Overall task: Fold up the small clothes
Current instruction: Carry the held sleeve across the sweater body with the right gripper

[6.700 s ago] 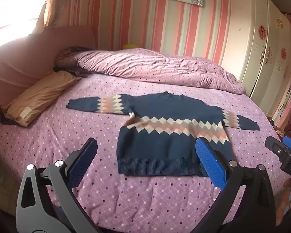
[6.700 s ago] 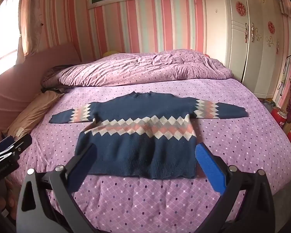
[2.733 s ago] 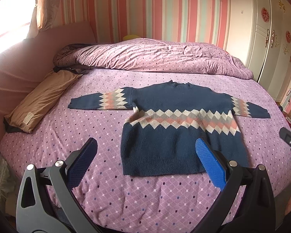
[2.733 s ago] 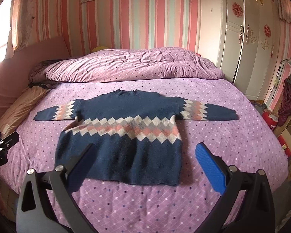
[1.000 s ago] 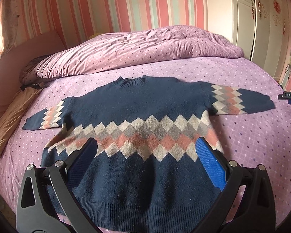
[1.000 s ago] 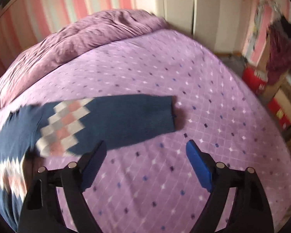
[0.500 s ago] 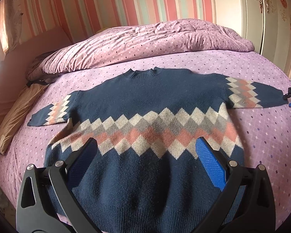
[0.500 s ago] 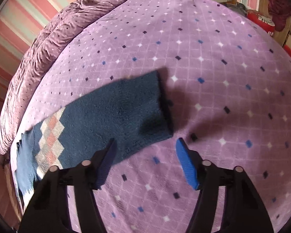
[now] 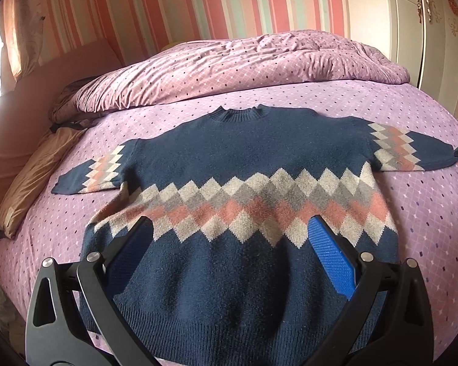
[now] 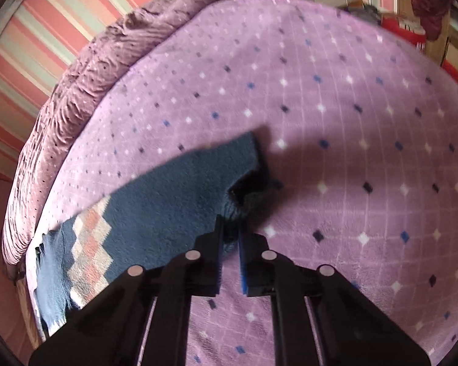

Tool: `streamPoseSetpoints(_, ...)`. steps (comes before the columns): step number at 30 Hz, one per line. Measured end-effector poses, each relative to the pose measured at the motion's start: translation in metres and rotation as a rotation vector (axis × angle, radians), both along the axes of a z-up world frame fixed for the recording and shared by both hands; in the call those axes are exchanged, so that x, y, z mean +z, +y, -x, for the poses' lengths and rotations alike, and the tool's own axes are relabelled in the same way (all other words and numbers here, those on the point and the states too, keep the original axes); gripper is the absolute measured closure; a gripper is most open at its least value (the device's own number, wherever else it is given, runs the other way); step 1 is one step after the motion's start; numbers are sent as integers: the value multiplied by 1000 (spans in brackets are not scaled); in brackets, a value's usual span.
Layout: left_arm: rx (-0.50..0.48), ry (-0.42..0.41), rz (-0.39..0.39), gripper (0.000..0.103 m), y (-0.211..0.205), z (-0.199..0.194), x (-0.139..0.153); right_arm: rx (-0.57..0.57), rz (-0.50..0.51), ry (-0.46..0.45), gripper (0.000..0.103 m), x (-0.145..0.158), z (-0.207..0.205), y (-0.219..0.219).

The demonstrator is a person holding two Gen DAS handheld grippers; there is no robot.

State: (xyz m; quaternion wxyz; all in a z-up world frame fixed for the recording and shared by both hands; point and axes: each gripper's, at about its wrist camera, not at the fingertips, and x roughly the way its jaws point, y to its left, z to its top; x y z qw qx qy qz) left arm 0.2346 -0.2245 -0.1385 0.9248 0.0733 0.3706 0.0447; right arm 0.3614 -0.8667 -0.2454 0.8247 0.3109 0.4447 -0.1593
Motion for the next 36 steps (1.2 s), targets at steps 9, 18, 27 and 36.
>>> streamPoseSetpoints(9, 29, -31, 39, 3, 31, 5, 18, 182, 140, -154, 96, 100, -21, 95)
streamPoseSetpoints(18, 85, -65, 35, 3, 100, 8, 32, 396, 159, -292, 96, 179, -56, 261)
streamPoseSetpoints(27, 208, -91, 100, 3, 208, -2, 33, 574, 161, -314, 96, 171, -100, 465)
streamPoseSetpoints(36, 247, -85, 77, 3, 281, -2, 17, 761, 96, -256, 96, 93, -134, 645)
